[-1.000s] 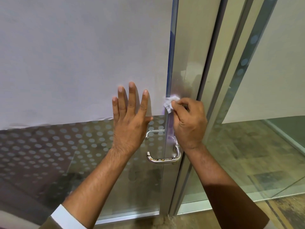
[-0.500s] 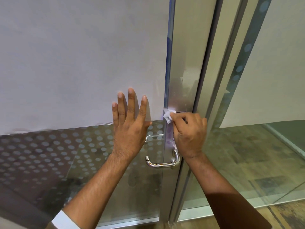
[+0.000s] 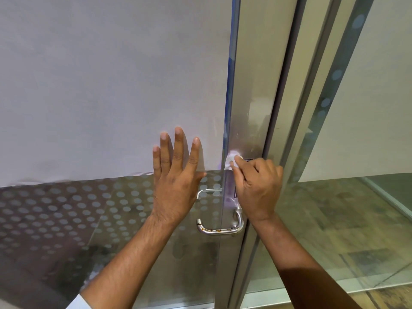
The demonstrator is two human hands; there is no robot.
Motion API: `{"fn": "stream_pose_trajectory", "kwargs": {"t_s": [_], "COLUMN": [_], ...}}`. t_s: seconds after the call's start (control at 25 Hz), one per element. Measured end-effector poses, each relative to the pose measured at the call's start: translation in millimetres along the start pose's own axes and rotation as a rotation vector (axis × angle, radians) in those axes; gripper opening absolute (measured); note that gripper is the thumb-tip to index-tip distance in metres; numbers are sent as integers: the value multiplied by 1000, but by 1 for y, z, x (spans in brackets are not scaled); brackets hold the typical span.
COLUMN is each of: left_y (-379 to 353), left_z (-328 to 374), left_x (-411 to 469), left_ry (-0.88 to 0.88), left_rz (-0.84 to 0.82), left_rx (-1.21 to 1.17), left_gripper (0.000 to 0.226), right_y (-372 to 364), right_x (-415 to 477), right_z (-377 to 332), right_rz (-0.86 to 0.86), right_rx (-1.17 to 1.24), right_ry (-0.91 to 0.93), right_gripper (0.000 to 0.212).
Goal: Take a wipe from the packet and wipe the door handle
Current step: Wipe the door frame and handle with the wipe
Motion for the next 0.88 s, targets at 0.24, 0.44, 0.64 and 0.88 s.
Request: {"fn": "stream_pose_trajectory", "kwargs": {"t_s": [0.24,0.44,0.64,0.88], "left_y": [1,0,-2,0], "left_z": [-1,-1,-1,-2], "left_x": [-1,-1,-1,-1], "left_ry": [2,-5,10,7], "left_rz": [10,4,-9,1], "left_rx": [-3,-2,-4,-12], "left_gripper": [94,91,90,88], "right_y": [-26,-16,-5,-46], "right_x": [-63,-37,-6,-92], "right_z": [10,11,1,29], "right_rz": [-216,-172,-43,-414], "right_rx": [-100,-41,29,-224], "right_ry": [50,-40,-20,145], "right_gripper": [15,8,11,22]}}
Point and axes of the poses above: each hand's wrist, its own x-axis towards the middle knuckle, its own y-axis out of the back of the hand, z = x × y, the point moved 9 cm from there along x, towards the middle knuckle, and after that the axes turned 10 degrees about -y, right-handed, at the moved point
